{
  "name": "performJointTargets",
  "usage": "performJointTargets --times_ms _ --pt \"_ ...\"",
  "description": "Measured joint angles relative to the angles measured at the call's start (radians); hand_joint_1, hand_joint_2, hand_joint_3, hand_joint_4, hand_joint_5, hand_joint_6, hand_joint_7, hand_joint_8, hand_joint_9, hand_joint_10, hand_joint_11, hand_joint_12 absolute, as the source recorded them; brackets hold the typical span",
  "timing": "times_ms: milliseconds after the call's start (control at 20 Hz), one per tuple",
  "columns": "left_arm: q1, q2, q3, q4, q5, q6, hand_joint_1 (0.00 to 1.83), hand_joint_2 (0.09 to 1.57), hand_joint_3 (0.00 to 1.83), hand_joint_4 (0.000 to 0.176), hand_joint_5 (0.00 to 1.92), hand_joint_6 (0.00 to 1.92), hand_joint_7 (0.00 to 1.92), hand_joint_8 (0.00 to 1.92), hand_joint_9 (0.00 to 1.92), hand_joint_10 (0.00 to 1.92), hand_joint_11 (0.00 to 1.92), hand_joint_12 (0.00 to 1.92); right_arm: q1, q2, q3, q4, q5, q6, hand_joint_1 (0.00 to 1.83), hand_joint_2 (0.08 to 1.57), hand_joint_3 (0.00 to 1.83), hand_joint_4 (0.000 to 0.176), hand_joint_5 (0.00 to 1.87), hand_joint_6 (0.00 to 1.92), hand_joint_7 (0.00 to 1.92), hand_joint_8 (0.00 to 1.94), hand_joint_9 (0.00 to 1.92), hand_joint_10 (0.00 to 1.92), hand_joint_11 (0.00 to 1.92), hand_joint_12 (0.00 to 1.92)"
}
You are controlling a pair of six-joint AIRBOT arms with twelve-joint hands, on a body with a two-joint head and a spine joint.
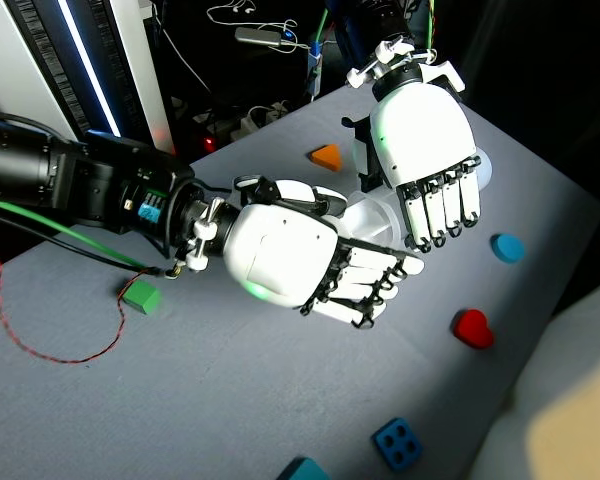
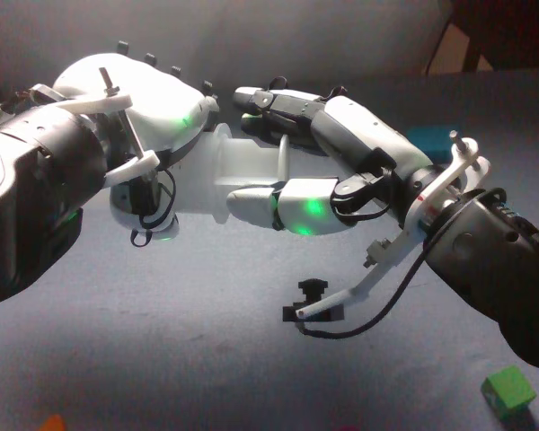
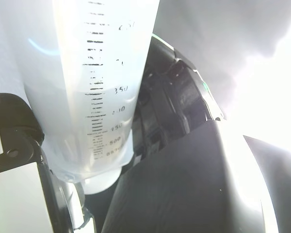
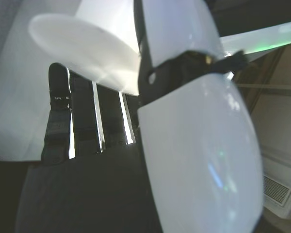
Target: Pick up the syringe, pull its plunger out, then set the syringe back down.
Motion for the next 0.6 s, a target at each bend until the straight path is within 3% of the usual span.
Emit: performJointTargets --times_ms 100,250,500,600 --pt "0.000 0.000 0.000 0.006 -0.002 0.000 1.47 1.23 0.00 0.000 0.61 1.44 0.71 1.32 0.72 1.51 0.62 1.74 0.000 -0.001 0.000 0.000 0.005 0.010 1.24 0.97 0.00 0.000 0.37 0.00 0.51 0.01 0.44 0.01 0.00 0.86" --pt "0.000 0.000 0.000 0.026 -0.007 0.003 1.47 1.23 0.00 0.000 0.59 1.42 0.72 1.33 0.72 1.52 0.62 1.74 0.000 0.000 0.000 -0.001 0.013 0.011 1.31 1.01 0.00 0.000 0.42 0.01 0.56 0.01 0.51 0.02 0.00 1.09" --pt "0.000 0.000 0.000 0.039 -0.021 0.010 1.47 1.24 0.00 0.000 0.57 1.46 0.70 1.35 0.70 1.54 0.60 1.77 -0.013 0.014 -0.004 -0.037 0.019 0.018 1.36 1.08 0.01 0.000 0.56 0.03 0.68 0.03 0.67 0.08 0.17 1.20" --pt "0.000 0.000 -0.003 0.038 -0.029 0.026 1.47 1.24 0.00 0.000 0.60 1.44 0.70 1.33 0.69 1.53 0.64 1.75 -0.024 0.019 -0.007 -0.055 0.028 0.018 1.38 1.10 0.01 0.000 0.60 0.02 0.74 0.04 0.77 0.14 0.34 1.22"
